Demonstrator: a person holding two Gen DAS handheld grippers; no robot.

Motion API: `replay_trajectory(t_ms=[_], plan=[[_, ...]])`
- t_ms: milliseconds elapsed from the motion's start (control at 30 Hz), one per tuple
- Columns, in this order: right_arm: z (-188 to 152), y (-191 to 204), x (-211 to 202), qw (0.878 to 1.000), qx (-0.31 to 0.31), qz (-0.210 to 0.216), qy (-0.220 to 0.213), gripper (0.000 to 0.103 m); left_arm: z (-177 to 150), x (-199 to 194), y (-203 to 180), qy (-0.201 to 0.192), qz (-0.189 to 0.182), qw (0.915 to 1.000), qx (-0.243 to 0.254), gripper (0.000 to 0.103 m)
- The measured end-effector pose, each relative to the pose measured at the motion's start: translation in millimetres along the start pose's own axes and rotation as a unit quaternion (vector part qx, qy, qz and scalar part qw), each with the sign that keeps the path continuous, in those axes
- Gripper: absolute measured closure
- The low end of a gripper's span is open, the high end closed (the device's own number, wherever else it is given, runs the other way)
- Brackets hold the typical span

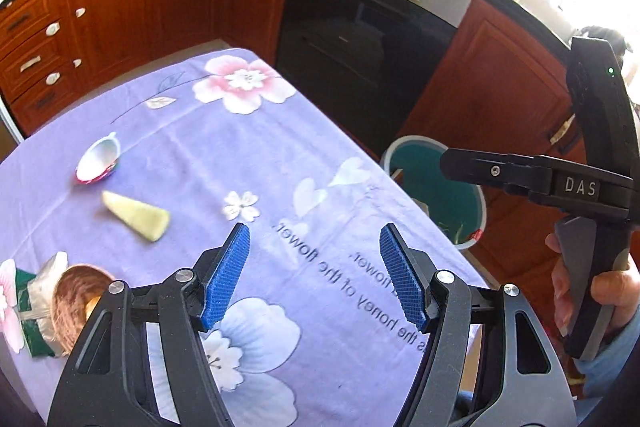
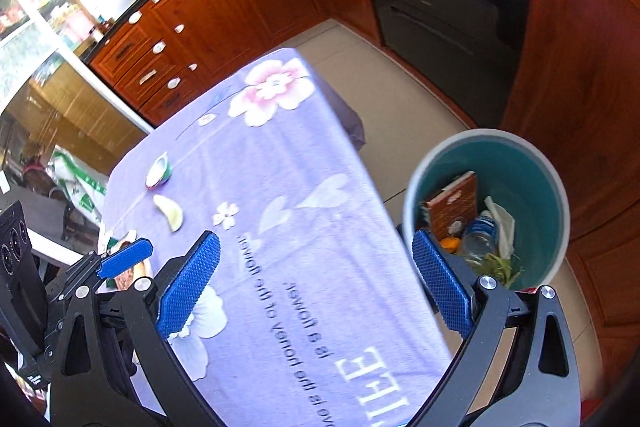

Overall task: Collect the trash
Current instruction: 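Move both grippers back over the table toward the coconut-shell bowl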

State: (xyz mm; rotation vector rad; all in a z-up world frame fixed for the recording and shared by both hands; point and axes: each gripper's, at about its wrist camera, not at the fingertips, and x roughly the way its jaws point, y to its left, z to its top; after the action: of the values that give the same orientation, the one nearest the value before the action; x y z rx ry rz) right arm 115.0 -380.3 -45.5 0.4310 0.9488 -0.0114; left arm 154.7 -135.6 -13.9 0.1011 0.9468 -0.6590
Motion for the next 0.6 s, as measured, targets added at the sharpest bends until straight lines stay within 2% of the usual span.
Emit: replay_trajectory(t_ms=[267, 600], plan=[[-9.0, 77.6, 17.5, 0.997, -0.065, 0.018, 0.025, 0.01, -34.8, -38.3, 72.6, -0.012, 0.039, 0.9973, -0.061, 0.034], [-39.0, 171.8, 54.7, 0.986, -0.144, 0.047, 0.068, 0.01, -96.0, -77.9, 166.5, -0.015, 0.073, 0.9878, -0.137, 0.034]])
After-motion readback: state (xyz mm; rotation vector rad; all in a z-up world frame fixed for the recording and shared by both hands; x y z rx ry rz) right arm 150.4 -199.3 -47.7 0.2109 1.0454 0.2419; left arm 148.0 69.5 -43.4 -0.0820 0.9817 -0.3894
